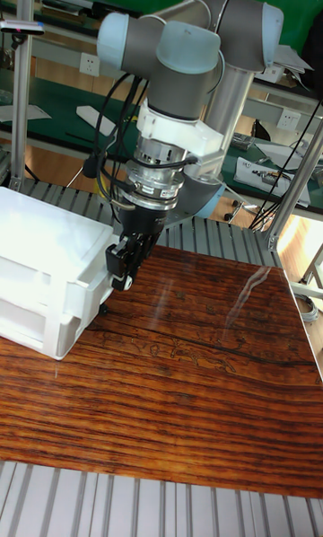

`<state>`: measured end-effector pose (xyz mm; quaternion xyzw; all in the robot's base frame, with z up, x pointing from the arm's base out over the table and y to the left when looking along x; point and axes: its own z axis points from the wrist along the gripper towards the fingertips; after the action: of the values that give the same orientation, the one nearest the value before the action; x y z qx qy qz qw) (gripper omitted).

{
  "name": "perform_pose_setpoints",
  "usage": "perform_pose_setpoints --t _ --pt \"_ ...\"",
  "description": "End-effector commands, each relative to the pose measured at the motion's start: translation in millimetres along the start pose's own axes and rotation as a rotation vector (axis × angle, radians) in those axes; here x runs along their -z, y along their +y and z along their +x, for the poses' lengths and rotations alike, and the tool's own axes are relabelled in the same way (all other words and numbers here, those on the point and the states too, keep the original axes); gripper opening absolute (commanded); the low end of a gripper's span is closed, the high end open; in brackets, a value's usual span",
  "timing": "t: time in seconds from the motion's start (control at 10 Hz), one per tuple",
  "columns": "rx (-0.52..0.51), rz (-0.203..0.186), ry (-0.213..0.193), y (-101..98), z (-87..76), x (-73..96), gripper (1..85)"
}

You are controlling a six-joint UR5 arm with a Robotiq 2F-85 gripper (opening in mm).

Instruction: Grasp the handle and open the drawer

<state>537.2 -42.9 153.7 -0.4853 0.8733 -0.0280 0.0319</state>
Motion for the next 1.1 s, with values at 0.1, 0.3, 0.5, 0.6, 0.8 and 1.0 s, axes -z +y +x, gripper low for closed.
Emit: perform_pose_setpoints --t 0.1,0.3,0.5,0.6,0.8,1.0 --pt "-0.014 -0.009 -0.023 1.4 -7.7 -2.0 12.0" --pt "-0.014 -0.007 -0.022 0.8 -8.2 -2.9 12.0" --pt "-0.015 -0.008 -0.027 0.5 -11.2 -6.6 12.0" --pt "-0.016 -0.008 -0.025 0.8 -11.4 -6.3 12.0" --pt "-0.019 -0.008 -0.025 1.4 -13.4 -6.0 12.0" --pt "-0.022 -0.008 -0.023 2.1 -17.5 -5.1 12.0"
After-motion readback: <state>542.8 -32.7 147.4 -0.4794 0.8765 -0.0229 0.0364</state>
